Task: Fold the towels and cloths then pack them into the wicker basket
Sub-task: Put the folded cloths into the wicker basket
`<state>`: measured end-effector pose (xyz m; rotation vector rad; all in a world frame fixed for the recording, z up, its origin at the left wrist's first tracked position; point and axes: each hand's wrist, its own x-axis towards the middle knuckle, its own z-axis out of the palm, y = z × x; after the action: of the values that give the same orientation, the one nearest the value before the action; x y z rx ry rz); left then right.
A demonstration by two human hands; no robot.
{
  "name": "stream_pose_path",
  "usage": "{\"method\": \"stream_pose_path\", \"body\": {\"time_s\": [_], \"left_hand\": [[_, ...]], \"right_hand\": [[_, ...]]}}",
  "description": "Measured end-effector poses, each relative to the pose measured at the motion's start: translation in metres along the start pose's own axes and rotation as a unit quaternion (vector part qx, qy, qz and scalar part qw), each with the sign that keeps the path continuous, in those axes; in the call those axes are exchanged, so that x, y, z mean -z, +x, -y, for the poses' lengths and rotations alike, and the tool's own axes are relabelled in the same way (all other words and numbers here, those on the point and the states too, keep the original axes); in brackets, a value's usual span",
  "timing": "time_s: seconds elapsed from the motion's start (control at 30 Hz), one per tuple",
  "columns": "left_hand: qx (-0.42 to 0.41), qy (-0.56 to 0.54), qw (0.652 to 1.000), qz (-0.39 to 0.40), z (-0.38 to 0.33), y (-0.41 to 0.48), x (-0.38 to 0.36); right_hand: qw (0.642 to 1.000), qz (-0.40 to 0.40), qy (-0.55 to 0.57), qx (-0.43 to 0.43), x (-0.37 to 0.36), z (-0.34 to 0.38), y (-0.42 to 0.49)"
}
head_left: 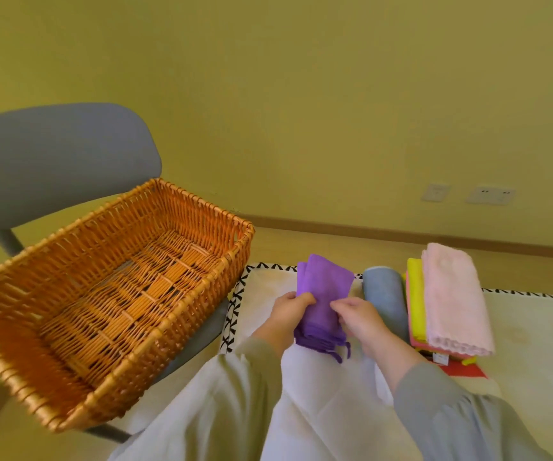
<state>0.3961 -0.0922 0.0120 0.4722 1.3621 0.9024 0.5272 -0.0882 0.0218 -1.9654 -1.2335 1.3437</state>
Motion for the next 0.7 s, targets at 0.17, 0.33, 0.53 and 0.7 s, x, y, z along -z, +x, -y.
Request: {"method": "stream_pose_path", "body": {"time_s": [0.17,0.33,0.53,0.7], "left_hand": [[-0.027,-0.060,0.998,0.008,-0.026,-0.028,0.029],[-0.070,-0.087,0.994,0.005,-0.055,-0.065,0.060],[-0.132,-0.098,0.985,-0.052,-0.079,-0.110,0.116],[-0.142,-0.130,0.976,-0.100,-0.087,-0.137,0.176]], "right_hand": [[0.986,0.042,0.157,-0.044,-0.015,0.027,-0.025],[0.954,0.141,0.262,-0.048,-0.030,0.057,-0.045],[0.931,0.223,0.288,0.030,-0.067,0.110,-0.081],[0.937,0.252,0.228,0.081,-0.116,0.150,-0.102]]}}
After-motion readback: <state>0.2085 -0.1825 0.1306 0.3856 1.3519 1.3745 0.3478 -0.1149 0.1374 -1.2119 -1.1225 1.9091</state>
